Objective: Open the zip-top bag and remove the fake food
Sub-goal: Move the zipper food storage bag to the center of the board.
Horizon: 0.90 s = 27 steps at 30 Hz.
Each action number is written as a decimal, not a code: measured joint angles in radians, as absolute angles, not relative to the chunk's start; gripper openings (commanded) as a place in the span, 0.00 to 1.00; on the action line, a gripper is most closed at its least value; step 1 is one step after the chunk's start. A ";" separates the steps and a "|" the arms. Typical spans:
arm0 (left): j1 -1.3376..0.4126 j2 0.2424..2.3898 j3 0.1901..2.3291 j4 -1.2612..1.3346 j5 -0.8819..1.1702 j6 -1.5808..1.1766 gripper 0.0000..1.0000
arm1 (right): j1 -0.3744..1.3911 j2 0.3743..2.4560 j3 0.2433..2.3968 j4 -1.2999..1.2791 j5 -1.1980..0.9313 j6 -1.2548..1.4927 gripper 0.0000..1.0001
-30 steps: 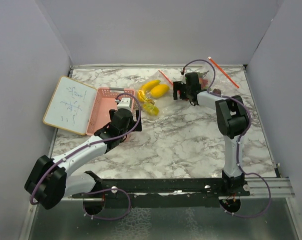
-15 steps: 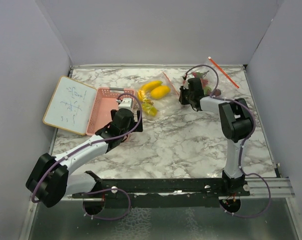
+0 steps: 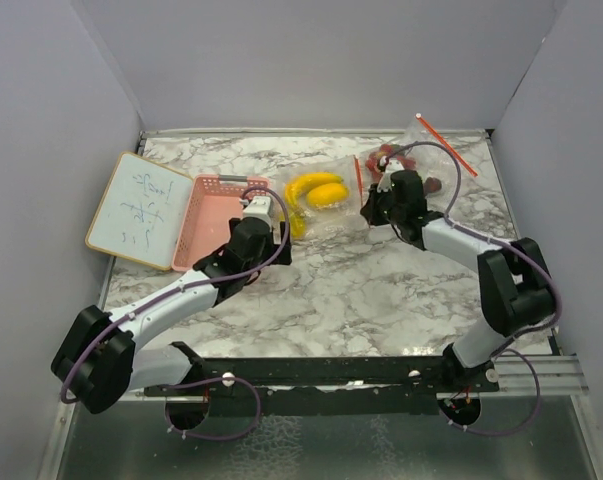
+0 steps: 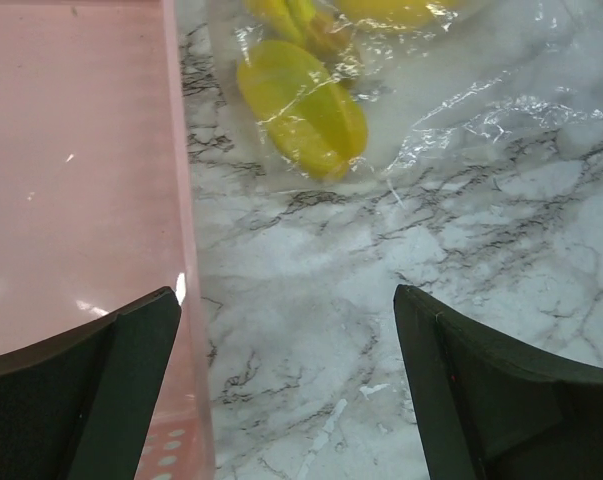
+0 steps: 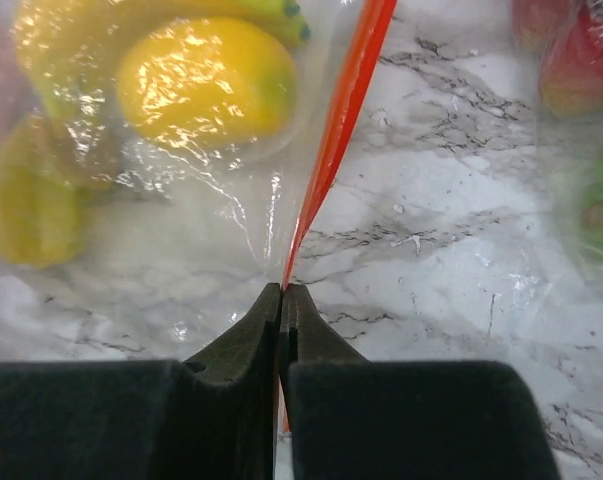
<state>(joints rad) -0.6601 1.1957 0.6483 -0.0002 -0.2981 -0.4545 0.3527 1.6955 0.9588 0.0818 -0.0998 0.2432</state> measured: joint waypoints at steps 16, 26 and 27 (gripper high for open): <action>-0.847 1.351 0.749 0.107 -0.300 -0.469 0.48 | 0.355 1.297 0.670 0.060 -0.192 0.324 0.07; -0.879 1.512 0.753 0.178 -0.296 -0.477 0.00 | 0.355 1.128 0.528 0.067 -0.266 0.386 0.07; -0.879 1.536 0.757 0.181 -0.296 -0.476 0.00 | 0.355 1.122 0.516 0.069 -0.272 0.389 0.07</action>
